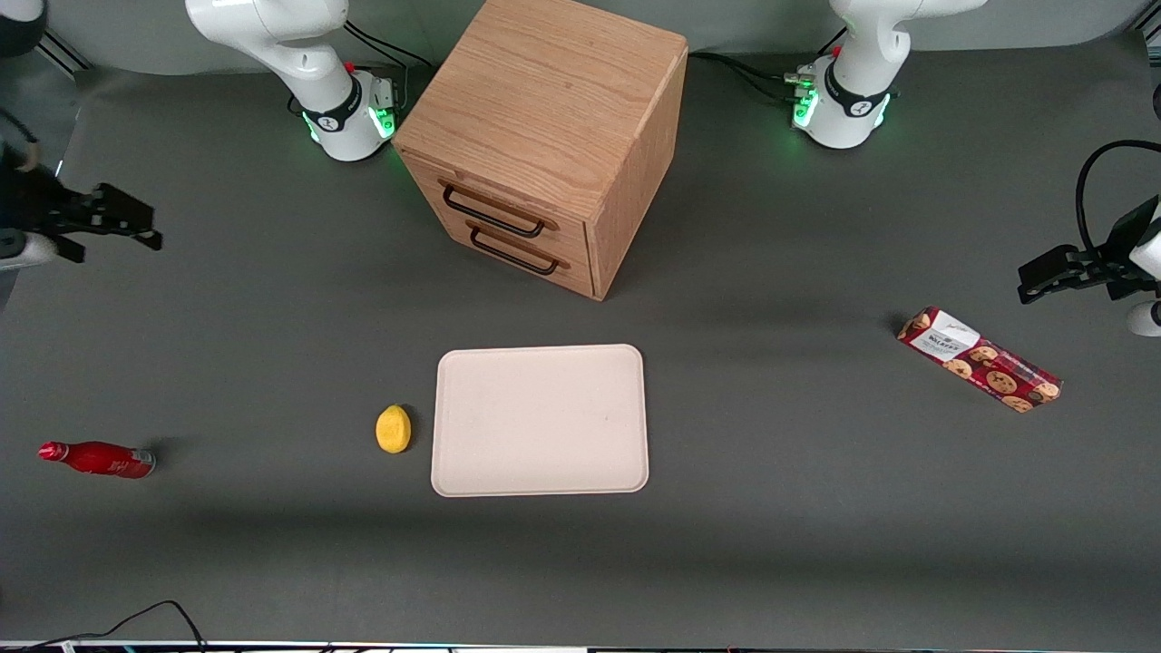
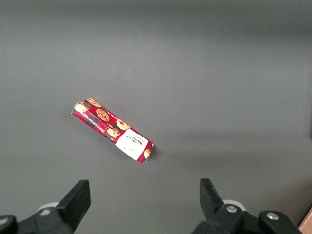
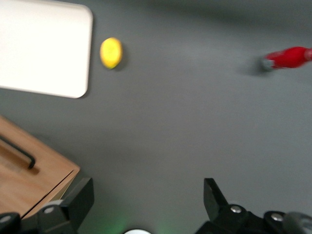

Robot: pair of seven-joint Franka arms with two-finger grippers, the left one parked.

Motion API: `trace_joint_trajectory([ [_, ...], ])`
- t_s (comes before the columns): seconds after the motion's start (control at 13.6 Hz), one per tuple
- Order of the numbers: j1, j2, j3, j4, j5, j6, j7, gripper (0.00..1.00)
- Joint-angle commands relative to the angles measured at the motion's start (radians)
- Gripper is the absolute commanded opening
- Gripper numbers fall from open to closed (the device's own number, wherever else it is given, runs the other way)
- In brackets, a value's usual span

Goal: Open upper drawer
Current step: 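Move the right gripper to the upper drawer's black handle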

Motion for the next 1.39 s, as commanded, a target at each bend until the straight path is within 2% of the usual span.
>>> trace_joint_trajectory([
  [0.0,0.118,0.003,-0.019,0.021,0.055,-0.056,-0.017,1.00],
  [0.22,0.218,0.007,-0.021,0.017,0.141,-0.095,-0.008,1.00],
  [0.51,0.385,0.022,-0.037,0.020,0.165,-0.078,0.001,1.00],
  [0.73,0.421,0.057,-0.034,0.021,0.200,-0.026,-0.011,1.00],
  [0.95,0.421,0.097,-0.025,0.021,0.313,0.036,-0.038,1.00],
  [1.17,0.421,0.157,-0.024,0.020,0.399,0.088,-0.158,1.00],
  [1.32,0.426,0.190,-0.024,0.018,0.405,0.083,-0.160,1.00],
])
